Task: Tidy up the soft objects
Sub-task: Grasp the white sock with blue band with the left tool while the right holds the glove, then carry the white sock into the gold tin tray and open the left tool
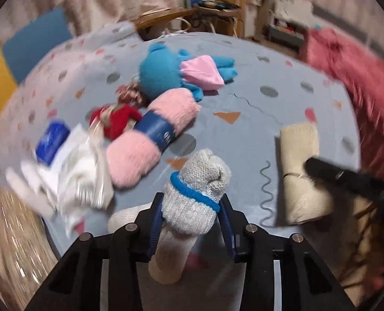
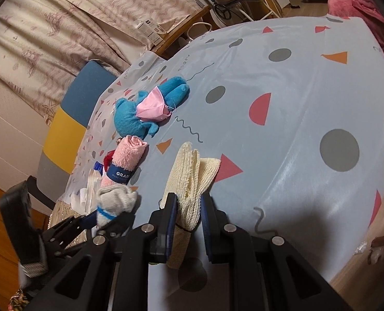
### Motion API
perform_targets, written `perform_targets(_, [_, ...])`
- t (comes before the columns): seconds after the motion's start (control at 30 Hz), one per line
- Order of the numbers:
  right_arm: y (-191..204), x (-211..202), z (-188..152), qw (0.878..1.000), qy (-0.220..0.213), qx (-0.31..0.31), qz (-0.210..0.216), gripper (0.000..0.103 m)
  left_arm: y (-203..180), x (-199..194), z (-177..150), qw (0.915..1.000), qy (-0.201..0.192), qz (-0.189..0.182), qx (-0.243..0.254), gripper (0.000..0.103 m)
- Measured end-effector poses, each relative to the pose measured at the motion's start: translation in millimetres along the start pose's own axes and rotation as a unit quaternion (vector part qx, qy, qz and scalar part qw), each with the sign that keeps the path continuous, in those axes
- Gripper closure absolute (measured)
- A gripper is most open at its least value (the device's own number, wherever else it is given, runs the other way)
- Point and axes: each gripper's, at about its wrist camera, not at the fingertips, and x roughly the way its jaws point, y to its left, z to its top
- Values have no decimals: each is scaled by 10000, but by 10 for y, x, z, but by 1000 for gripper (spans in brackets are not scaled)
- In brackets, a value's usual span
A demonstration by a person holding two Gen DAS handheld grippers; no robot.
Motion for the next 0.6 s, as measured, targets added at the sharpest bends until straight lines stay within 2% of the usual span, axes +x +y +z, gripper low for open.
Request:
perform_targets(0.07, [25,-22,-37,10000,-37,-25,-50,85,55,-174,-87,9993,-160,-166,-279,63])
perform_targets(0.23, [35,-75,-139,9999,-50,126,50,85,35,-744,-378,9957,-705,-400,-443,63])
perform_targets(0.33, [76,-103,-242,9998,-6,173,121,85,63,-1153,-589,9915,-1033,-557,-558,63])
perform_targets(0.4, [119,-109,-303,9998,25,144,118,85,177,-1442,-744,9867,-1204,-718,-819,63])
perform_targets(0.5, [200,-118,-412,9997,96,115,172,85,405,-1856,-992,9805,-1397,-746,-1165,63])
perform_targets(0.6, [303,-129,-510,9997,113,10,196,85,689,-2266,-1222,9761,-1605,-547,-1356,62])
